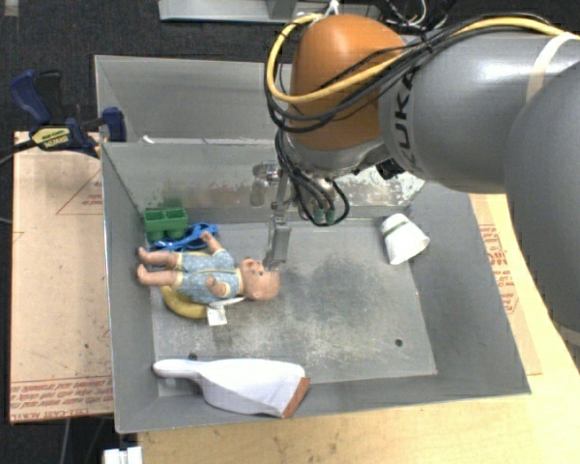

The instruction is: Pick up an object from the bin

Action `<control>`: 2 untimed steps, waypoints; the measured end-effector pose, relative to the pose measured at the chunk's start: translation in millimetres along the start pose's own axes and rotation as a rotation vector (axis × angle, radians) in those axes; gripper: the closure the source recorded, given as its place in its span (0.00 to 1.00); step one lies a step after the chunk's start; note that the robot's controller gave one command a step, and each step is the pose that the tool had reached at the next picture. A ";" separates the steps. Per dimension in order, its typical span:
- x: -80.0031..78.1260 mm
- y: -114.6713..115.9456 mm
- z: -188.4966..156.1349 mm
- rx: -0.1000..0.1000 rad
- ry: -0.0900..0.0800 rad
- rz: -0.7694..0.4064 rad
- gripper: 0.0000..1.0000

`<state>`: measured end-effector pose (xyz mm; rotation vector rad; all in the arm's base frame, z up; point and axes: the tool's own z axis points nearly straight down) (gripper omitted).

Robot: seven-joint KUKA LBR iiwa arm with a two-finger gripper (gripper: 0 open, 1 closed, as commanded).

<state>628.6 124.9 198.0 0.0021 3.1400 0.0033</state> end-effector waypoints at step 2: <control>29.1 1.6 41.0 -0.002 -0.008 -0.001 0.00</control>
Offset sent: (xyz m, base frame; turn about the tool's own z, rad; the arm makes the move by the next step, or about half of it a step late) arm -0.0815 0.0042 -0.1157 0.0019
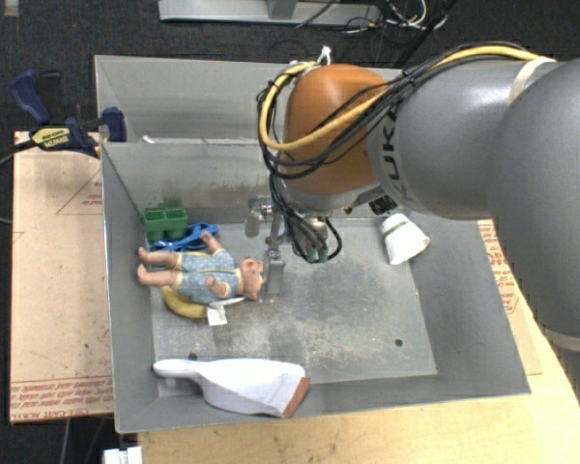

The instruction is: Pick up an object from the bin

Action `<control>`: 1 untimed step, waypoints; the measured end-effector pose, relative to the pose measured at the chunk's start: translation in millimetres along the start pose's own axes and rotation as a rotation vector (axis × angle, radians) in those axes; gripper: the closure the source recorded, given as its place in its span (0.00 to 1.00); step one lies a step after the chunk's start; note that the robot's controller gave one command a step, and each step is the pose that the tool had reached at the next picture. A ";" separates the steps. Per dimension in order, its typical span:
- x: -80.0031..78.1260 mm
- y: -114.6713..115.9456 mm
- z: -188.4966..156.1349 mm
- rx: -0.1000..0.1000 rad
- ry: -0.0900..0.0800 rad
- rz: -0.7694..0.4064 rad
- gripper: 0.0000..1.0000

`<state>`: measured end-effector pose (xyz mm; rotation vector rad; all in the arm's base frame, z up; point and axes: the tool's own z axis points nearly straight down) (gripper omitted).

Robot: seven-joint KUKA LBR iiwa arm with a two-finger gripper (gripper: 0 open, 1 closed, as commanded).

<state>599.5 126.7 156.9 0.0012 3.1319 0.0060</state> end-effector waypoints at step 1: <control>-1.1 3.6 41.7 0.001 0.007 -0.122 0.00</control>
Offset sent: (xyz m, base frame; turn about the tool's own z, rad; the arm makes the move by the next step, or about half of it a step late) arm -0.0003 0.0115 -0.0869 -0.2595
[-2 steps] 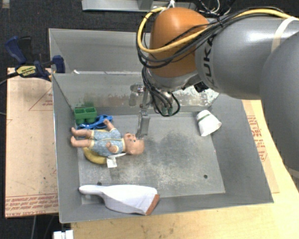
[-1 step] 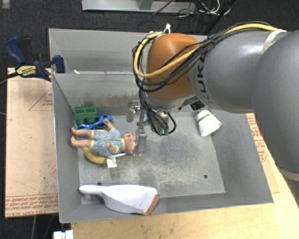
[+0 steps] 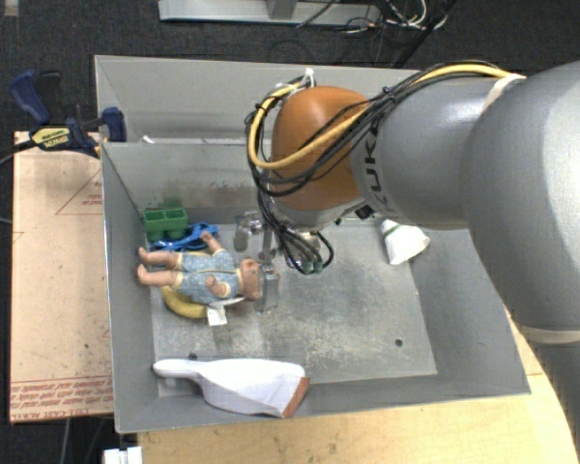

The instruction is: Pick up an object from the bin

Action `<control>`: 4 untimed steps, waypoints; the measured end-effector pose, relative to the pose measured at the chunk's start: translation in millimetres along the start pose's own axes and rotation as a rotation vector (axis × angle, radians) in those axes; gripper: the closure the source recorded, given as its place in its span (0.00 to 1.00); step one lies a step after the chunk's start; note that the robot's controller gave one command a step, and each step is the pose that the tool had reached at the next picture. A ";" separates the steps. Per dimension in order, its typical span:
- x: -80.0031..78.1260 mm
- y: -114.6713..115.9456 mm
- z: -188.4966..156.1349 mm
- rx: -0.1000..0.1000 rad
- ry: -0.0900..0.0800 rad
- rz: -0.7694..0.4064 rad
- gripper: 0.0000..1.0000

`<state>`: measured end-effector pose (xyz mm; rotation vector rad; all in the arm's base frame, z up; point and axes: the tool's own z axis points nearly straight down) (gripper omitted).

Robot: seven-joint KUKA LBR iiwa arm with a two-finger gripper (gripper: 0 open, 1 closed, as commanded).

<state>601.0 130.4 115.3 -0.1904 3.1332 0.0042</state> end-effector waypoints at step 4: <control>-4.6 -0.8 -169.1 0.002 -0.019 -0.241 1.00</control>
Offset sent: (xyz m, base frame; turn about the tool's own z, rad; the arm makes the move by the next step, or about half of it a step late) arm 0.0000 0.0000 0.0000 0.0000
